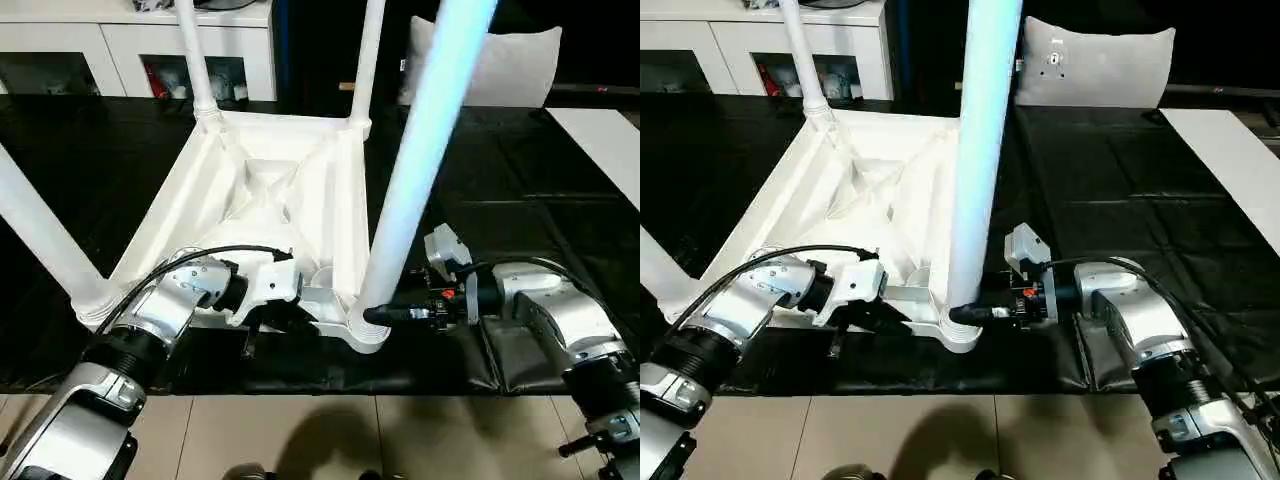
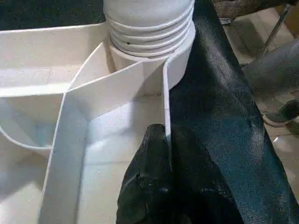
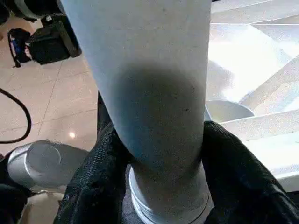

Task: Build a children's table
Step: Rotate leg to tighten

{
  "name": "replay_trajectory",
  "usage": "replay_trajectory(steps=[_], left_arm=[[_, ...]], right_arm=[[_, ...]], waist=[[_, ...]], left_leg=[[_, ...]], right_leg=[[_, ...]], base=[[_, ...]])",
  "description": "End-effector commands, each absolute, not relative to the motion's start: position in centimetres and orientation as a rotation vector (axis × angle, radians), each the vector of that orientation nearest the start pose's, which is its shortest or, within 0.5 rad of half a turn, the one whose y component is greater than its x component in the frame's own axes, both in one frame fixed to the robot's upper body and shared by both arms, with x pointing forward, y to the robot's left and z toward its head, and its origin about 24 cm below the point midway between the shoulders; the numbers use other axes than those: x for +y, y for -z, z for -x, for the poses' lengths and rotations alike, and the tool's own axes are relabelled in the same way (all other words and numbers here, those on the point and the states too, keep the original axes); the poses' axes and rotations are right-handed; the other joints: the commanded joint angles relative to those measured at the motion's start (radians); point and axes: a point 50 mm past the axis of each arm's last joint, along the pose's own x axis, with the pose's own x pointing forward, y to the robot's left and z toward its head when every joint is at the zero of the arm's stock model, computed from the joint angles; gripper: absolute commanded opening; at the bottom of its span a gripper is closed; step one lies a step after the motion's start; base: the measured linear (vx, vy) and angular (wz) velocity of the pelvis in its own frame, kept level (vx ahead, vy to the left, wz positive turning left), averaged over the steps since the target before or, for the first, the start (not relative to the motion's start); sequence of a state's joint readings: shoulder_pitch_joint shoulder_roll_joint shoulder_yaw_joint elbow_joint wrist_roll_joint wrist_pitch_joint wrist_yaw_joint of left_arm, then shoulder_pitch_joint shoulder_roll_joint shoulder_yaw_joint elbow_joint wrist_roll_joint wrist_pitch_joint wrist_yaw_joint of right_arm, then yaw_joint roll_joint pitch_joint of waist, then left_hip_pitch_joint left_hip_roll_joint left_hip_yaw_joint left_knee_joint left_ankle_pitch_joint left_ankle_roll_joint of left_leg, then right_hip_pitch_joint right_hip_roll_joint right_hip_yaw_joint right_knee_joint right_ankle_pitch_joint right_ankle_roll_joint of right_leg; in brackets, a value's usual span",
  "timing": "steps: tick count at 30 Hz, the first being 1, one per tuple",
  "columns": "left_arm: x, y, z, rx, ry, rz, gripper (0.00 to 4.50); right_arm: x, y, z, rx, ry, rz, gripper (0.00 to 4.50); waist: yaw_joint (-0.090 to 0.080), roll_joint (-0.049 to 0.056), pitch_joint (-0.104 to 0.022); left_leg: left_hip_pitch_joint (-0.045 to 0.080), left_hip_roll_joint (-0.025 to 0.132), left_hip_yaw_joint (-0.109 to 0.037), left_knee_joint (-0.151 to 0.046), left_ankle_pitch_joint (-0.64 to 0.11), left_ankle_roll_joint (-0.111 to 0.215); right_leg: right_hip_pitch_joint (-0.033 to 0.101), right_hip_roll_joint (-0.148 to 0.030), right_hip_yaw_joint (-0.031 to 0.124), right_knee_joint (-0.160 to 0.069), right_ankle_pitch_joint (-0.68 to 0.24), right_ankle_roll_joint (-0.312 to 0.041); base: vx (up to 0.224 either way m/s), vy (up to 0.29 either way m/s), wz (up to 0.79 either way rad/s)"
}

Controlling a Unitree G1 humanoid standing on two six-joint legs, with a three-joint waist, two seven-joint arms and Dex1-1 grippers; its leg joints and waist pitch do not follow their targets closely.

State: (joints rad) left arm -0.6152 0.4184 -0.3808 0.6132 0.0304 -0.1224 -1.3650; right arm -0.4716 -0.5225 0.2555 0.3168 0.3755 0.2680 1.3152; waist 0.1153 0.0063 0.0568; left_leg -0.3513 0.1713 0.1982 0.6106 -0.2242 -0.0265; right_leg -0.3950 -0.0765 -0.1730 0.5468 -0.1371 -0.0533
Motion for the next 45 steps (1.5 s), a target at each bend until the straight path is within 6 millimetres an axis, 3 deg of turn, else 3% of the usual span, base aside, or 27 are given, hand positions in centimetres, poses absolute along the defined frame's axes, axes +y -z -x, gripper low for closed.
replay_trajectory(steps=[1,4,5,6,8,9,10,11,12,13,15,16,17,18,19,20,21,22,23,24,26,27,29,32,33,39,45], left_arm=[[12.1,-6.1,-30.8,0.35,1.589,-0.584,0.0],[11.6,-6.0,-31.2,0.355,1.52,-0.535,0.0],[10.4,-6.1,-31.6,0.351,1.45,-0.466,0.0],[10.4,-6.1,-31.7,0.351,1.447,-0.464,0.0],[9.0,-6.3,-32.2,0.348,1.366,-0.418,0.0],[9.0,-6.3,-32.2,0.348,1.366,-0.418,0.0],[8.5,-6.3,-32.5,0.344,1.338,-0.411,0.0],[7.9,-6.4,-32.9,0.342,1.296,-0.401,0.0],[7.3,-6.5,-33.3,0.339,1.259,-0.398,0.0],[6.6,-6.7,-33.7,0.337,1.21,-0.39,0.0],[5.7,-7.0,-34.3,0.34,1.128,-0.356,0.0],[5.1,-7.1,-34.6,0.338,1.08,-0.348,0.0],[5.1,-7.1,-34.6,0.338,1.08,-0.348,0.0],[4.8,-7.2,-34.8,0.336,1.051,-0.35,0.0],[4.8,-7.2,-34.8,0.336,1.051,-0.35,0.0],[4.5,-7.2,-34.9,0.336,1.03,-0.353,0.0],[4.4,-7.2,-34.9,0.335,1.011,-0.361,0.0],[4.7,-7.1,-34.9,0.336,1.008,-0.388,0.0],[4.9,-7.1,-34.9,0.338,1.01,-0.399,0.0],[5.4,-7.0,-34.8,0.339,1.03,-0.422,0.0],[5.5,-7.0,-34.8,0.339,1.038,-0.432,0.0],[6.1,-6.9,-34.7,0.335,1.058,-0.461,0.0],[6.7,-6.8,-34.5,0.34,1.078,-0.461,0.0],[7.3,-6.7,-34.1,0.329,1.136,-0.468,0.0],[7.9,-6.6,-33.4,0.307,1.24,-0.481,0.0],[9.2,-6.3,-32.5,0.3,1.377,-0.516,0.0],[10.5,-6.5,-31.2,0.299,1.602,-0.566,0.0]], right_arm=[[-15.0,-8.2,-28.6,0.322,-1.499,0.042,1.99],[-14.4,-8.1,-28.3,0.307,-1.465,-0.022,1.97],[-13.5,-7.3,-28.4,0.338,-1.346,0.006,1.97],[-13.4,-7.3,-28.4,0.339,-1.341,0.008,1.97],[-12.3,-6.4,-29.3,0.369,-1.133,0.008,1.97],[-12.3,-6.4,-29.3,0.369,-1.133,0.008,1.96],[-11.8,-6.3,-29.8,0.375,-1.05,0.0,1.95],[-11.2,-6.1,-30.3,0.386,-0.97,-0.008,1.94],[-10.8,-6.1,-30.6,0.393,-0.914,-0.018,1.94],[-10.2,-6.1,-31.1,0.396,-0.843,-0.034,1.94],[-9.2,-6.2,-31.5,0.395,-0.739,-0.071,1.94],[-8.6,-6.1,-31.7,0.396,-0.698,-0.1,1.94],[-8.6,-6.1,-31.7,0.396,-0.698,-0.1,1.94],[-8.1,-6.1,-31.7,0.391,-0.68,-0.101,1.94],[-8.1,-6.1,-31.7,0.391,-0.68,-0.101,1.94],[-7.8,-6.1,-31.7,0.389,-0.664,-0.099,1.94],[-7.6,-6.2,-31.7,0.354,-0.658,-0.08,2.49],[-8.0,-6.6,-31.6,0.294,-0.671,-0.081,2.63],[-8.3,-6.9,-31.5,0.264,-0.682,-0.082,2.63],[-9.3,-7.2,-31.5,0.237,-0.696,-0.074,2.7],[-9.7,-7.2,-31.5,0.231,-0.701,-0.071,3.0],[-10.7,-7.5,-31.4,0.21,-0.727,-0.054,3.09],[-11.9,-7.7,-31.0,0.198,-0.776,-0.027,3.2],[-13.3,-7.9,-30.6,0.195,-0.83,0.017,3.53],[-15.2,-8.2,-30.4,0.186,-0.875,0.059,3.65],[-17.4,-9.2,-30.0,0.192,-1.01,0.125,4.08],[-18.4,-9.7,-28.9,0.253,-1.321,0.204,4.08]], waist=[[-0.009,-0.006,-0.06],[-0.008,-0.004,-0.057],[-0.01,-0.006,-0.056],[-0.013,-0.004,-0.053],[-0.033,-0.006,-0.044],[-0.04,-0.006,-0.04],[-0.053,-0.009,-0.036],[-0.061,-0.006,-0.035],[-0.083,-0.007,-0.03],[-0.099,-0.002,-0.032],[-0.118,0.023,-0.031],[-0.132,0.031,-0.028],[-0.13,0.027,-0.027],[-0.131,0.021,-0.026],[-0.13,-0.009,-0.019],[-0.125,-0.02,-0.014],[-0.113,-0.015,-0.024],[-0.105,-0.013,-0.031],[-0.101,-0.001,-0.044],[-0.106,0.002,-0.046],[-0.106,0.002,-0.048],[-0.105,0.001,-0.053],[-0.101,-0.001,-0.054],[-0.09,-0.002,-0.048],[-0.084,-0.003,-0.046],[-0.079,-0.002,-0.039],[-0.067,-0.009,-0.047]], left_leg=[[0.012,0.089,-0.04,-0.076,-0.107,0.072],[0.016,0.091,-0.04,-0.078,-0.115,0.065],[0.014,0.09,-0.041,-0.078,-0.122,0.063],[0.019,0.09,-0.042,-0.08,-0.128,0.046],[0.024,0.077,-0.043,-0.08,-0.19,0.017],[0.026,0.071,-0.043,-0.077,-0.211,0.014],[0.027,0.062,-0.047,-0.072,-0.25,0.009],[0.033,0.063,-0.047,-0.071,-0.265,0.006],[0.04,0.057,-0.049,-0.066,-0.29,0.001],[0.049,0.057,-0.055,-0.058,-0.327,-0.007],[0.051,0.088,-0.07,-0.072,-0.39,-0.002],[0.026,0.134,-0.096,-0.112,-0.482,-0.009],[0.023,0.163,-0.106,-0.146,-0.564,-0.028],[0.033,0.144,-0.096,-0.141,-0.58,-0.043],[0.067,0.052,-0.062,-0.079,-0.492,-0.047],[0.082,0.009,-0.046,-0.035,-0.393,-0.026],[0.045,-0.001,-0.041,-0.033,-0.237,0.022],[0.002,0.023,-0.058,-0.067,-0.161,0.051],[0.015,0.054,-0.07,-0.079,-0.133,0.063],[0.009,0.072,-0.077,-0.081,-0.118,0.075],[0.008,0.078,-0.077,-0.081,-0.109,0.091],[-0.005,0.075,-0.074,-0.078,-0.078,0.121],[-0.012,0.071,-0.066,-0.071,-0.033,0.158],[-0.012,0.065,-0.059,-0.069,-0.043,0.178],[-0.013,0.064,-0.06,-0.07,-0.058,0.176],[-0.003,0.073,-0.062,-0.077,-0.135,0.133],[-0.009,0.077,-0.06,-0.073,-0.09,0.159]], right_leg=[[0.055,-0.113,0.085,-0.058,-0.352,-0.078],[0.053,-0.113,0.085,-0.064,-0.362,-0.077],[0.054,-0.113,0.084,-0.063,-0.374,-0.073],[0.05,-0.113,0.084,-0.07,-0.396,-0.069],[0.05,-0.113,0.072,-0.096,-0.533,-0.029],[0.049,-0.111,0.064,-0.105,-0.576,-0.013],[0.054,-0.111,0.048,-0.121,-0.66,0.035],[0.052,-0.109,0.043,-0.129,-0.681,0.052],[0.043,-0.098,0.026,-0.145,-0.715,0.079],[0.045,-0.098,0.007,-0.156,-0.733,0.101],[0.063,-0.1,-0.008,-0.152,-0.661,0.09],[0.091,-0.096,0.011,-0.097,-0.541,0.068],[0.089,-0.094,0.059,-0.023,-0.402,0.036],[0.075,-0.1,0.071,-0.035,-0.397,0.018],[0.025,-0.125,0.069,-0.121,-0.649,0.019],[0.01,-0.132,0.051,-0.157,-0.798,0.044],[0.052,-0.144,0.059,-0.153,-0.878,0.088],[0.078,-0.124,0.057,-0.13,-0.756,0.106],[0.059,-0.113,0.063,-0.114,-0.585,0.075],[0.06,-0.114,0.072,-0.088,-0.436,0.006],[0.06,-0.116,0.079,-0.071,-0.347,-0.051],[0.071,-0.121,0.085,-0.051,-0.258,-0.112],[0.07,-0.123,0.088,-0.043,-0.185,-0.144],[0.069,-0.123,0.086,-0.055,-0.245,-0.132],[0.07,-0.123,0.083,-0.061,-0.291,-0.114],[0.06,-0.119,0.083,-0.07,-0.397,-0.083],[0.063,-0.12,0.087,-0.049,-0.303,-0.114]], base=[[0.0,0.0,0.0],[0.0,0.0,0.0],[0.0,0.0,0.0],[0.0,0.0,0.0],[0.0,0.0,0.0],[0.0,0.0,0.0],[0.0,0.0,0.0],[0.0,0.0,0.0],[0.0,0.0,0.0],[0.0,0.0,0.0],[0.0,0.0,0.0],[0.0,0.0,0.0],[0.0,0.0,0.0],[0.0,0.0,0.0],[0.0,0.0,0.0],[0.093,-0.011,0.05],[0.093,-0.011,0.05],[0.082,-0.004,-0.06],[0.059,0.01,0.02],[0.059,0.01,0.02],[0.027,0.009,0.04],[0.0,0.0,0.0],[0.0,0.0,0.0],[0.0,0.0,0.0],[0.0,0.0,0.0],[0.0,0.0,0.0],[0.0,0.0,0.0]])
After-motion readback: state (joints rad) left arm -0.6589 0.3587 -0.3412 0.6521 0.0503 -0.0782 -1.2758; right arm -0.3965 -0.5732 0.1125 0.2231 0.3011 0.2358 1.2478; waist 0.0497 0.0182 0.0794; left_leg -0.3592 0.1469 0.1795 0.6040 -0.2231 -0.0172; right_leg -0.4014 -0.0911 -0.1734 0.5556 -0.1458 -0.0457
